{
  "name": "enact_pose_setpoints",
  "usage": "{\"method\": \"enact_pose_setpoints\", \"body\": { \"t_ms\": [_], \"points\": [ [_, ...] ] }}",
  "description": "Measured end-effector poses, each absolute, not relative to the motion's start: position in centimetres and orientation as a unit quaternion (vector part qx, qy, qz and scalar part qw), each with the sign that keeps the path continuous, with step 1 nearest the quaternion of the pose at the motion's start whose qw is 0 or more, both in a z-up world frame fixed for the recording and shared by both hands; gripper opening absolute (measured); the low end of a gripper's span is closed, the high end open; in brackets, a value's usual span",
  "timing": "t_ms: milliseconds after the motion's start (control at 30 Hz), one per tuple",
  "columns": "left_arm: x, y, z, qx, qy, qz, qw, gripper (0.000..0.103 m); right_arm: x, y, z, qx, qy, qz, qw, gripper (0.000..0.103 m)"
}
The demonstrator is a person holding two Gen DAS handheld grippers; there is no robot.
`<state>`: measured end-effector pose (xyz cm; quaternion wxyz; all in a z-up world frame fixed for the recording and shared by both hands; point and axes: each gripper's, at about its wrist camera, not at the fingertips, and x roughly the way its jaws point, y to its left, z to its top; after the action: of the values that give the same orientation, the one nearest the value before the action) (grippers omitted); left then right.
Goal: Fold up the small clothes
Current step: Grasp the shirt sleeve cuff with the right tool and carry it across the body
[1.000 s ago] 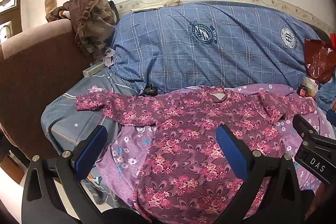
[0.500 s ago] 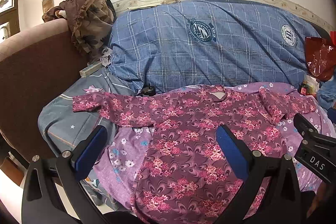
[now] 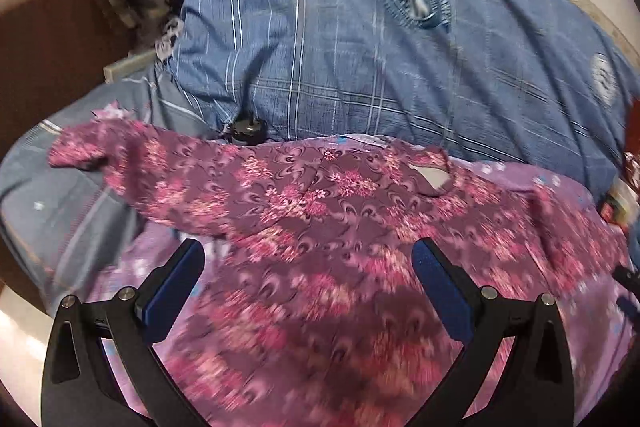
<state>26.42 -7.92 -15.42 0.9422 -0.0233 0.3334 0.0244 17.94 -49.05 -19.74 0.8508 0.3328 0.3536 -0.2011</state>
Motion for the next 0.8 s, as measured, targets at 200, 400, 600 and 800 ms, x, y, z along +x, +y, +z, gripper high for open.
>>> {"method": "enact_pose_setpoints", "body": {
  "t_ms": [200,400,600,800],
  "points": [
    [30.9,-9.5,-18.5,-0.015,0.336,0.032,0.941,0.103,18.1,-62.7,-25.5,0.486,0.309,-0.228,0.785,0.065],
    [33.7,-9.7,-20.1,-0.014,0.361,0.028,0.932,0.103,21.1,-67.1,-26.1,0.502,0.284,-0.245,0.779,0.064],
    [34.0,-10.2,-20.0,0.009,0.358,0.018,0.934,0.103,23.5,-69.9,-26.8,0.489,0.286,-0.264,0.781,0.009],
    [34.1,-8.6,-19.4,0.006,0.353,0.034,0.935,0.103,21.1,-69.3,-19.0,0.446,0.197,-0.279,0.827,0.008]
  ]
}}
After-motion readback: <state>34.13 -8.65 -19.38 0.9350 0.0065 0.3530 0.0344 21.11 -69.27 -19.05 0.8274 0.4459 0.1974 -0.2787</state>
